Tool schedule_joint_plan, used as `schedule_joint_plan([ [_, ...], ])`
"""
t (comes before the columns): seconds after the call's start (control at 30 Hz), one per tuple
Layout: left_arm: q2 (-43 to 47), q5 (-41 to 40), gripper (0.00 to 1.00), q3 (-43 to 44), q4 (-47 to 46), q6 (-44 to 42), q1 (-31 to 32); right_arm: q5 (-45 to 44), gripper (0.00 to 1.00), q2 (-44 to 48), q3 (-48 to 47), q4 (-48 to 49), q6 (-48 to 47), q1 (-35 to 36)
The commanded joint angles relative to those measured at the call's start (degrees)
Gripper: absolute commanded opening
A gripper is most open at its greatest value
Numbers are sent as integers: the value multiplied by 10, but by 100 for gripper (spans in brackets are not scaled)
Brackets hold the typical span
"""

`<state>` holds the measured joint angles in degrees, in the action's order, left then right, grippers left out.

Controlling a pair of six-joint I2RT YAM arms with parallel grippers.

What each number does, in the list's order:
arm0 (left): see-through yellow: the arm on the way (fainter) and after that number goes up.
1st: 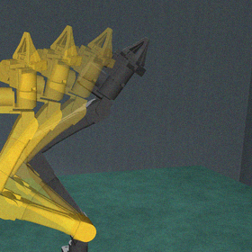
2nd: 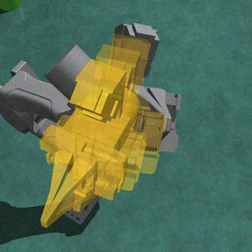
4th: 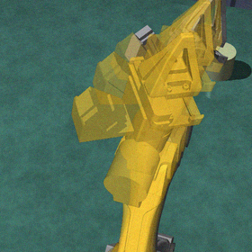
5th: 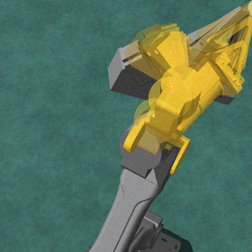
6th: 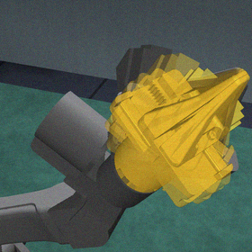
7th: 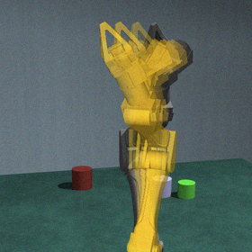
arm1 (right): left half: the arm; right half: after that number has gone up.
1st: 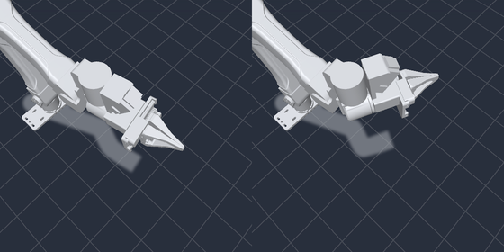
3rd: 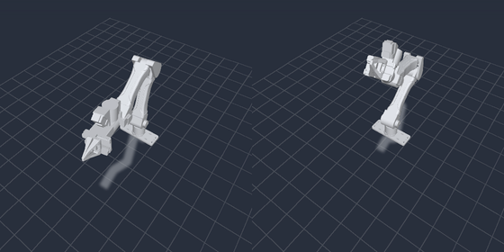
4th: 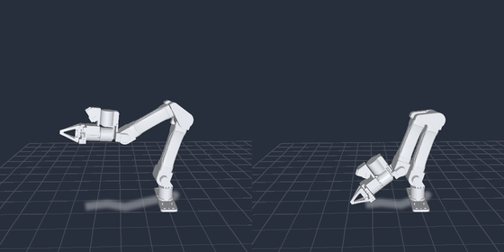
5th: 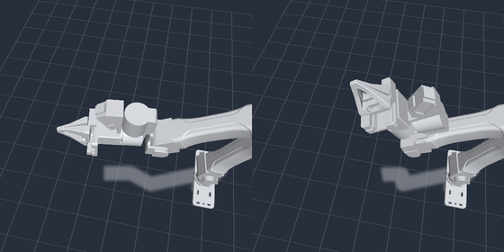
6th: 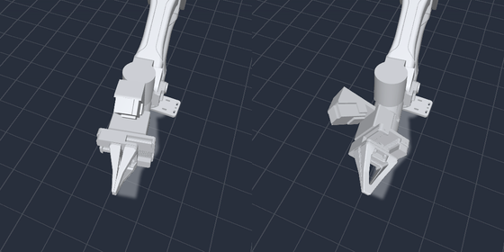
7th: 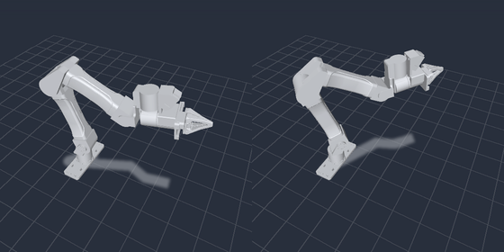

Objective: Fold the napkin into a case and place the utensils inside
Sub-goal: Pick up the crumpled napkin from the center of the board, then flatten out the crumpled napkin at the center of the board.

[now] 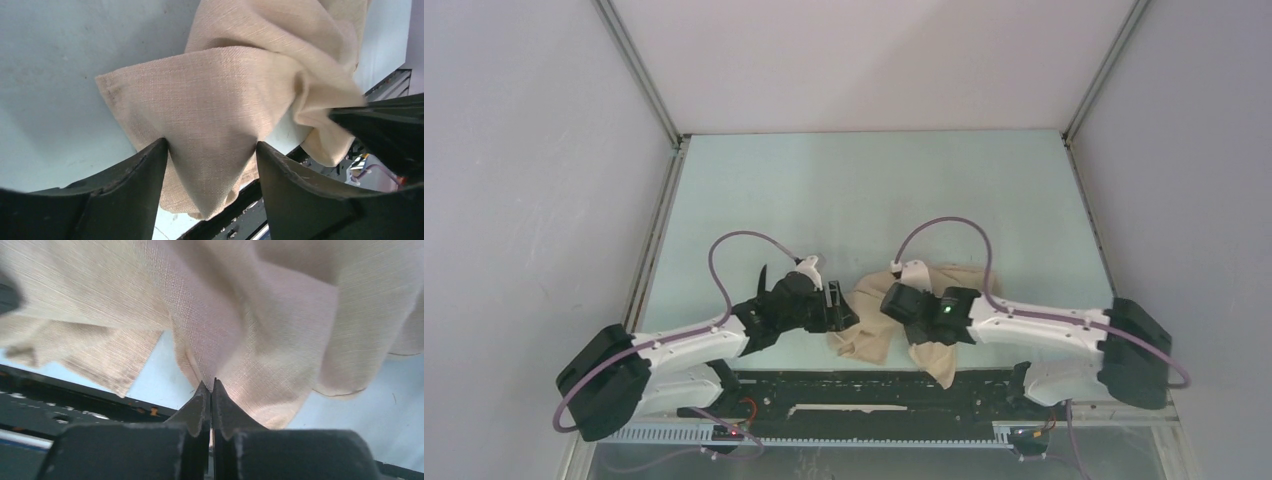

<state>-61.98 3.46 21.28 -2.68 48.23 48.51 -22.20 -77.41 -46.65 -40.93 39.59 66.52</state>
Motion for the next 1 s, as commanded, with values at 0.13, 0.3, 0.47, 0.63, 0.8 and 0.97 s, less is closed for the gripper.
schedule_joint_plan([
  [0.13, 29, -111, 33, 85, 61, -60, 5, -10, 0, 173, -15, -24, -53, -87],
  [0.3, 117, -199, 12, 238, 156, -183, 4, 15, 0, 274, -109, -67, -151, -170],
  [0.47, 101, -194, 0, 413, 195, -288, 5, 89, 0, 294, -235, -42, -266, -246],
  [0.63, 18, -271, 0, 570, 204, -380, 2, 240, 0, 184, -399, -24, -303, -420],
  [0.8, -100, -244, 0, 666, 100, -380, -113, 421, 0, -20, -587, 7, -298, -595],
  [0.97, -277, -169, 0, 889, 89, -403, -178, 462, 0, -241, -883, -43, -296, -657],
])
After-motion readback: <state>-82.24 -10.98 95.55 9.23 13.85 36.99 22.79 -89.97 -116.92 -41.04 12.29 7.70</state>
